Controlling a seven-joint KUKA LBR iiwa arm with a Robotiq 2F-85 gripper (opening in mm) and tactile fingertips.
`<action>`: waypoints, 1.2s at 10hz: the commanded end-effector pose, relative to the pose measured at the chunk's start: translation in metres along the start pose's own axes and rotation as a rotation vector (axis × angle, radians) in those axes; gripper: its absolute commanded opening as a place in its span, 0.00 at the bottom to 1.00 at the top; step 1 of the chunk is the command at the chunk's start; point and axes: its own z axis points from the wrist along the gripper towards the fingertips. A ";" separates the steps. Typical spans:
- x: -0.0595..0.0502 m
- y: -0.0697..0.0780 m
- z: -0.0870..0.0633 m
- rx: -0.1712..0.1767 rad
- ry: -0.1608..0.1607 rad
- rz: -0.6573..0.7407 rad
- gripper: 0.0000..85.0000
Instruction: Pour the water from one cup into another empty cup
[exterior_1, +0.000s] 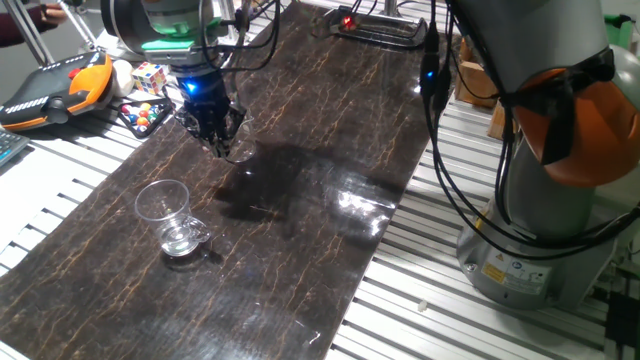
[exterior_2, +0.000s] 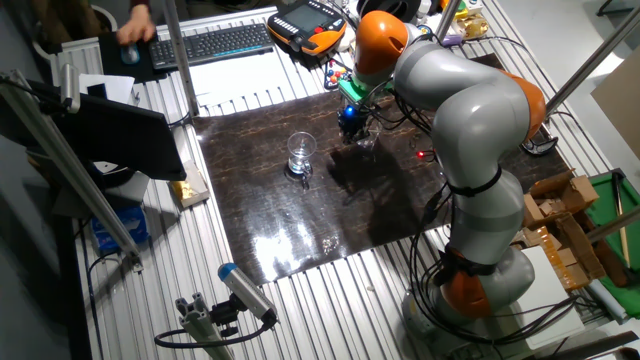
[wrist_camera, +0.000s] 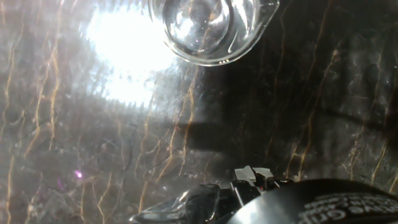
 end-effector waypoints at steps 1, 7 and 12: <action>0.000 0.000 0.000 0.004 -0.003 0.010 0.01; 0.000 0.000 0.000 0.002 -0.038 0.047 0.01; 0.001 0.007 0.008 -0.059 0.037 0.137 0.01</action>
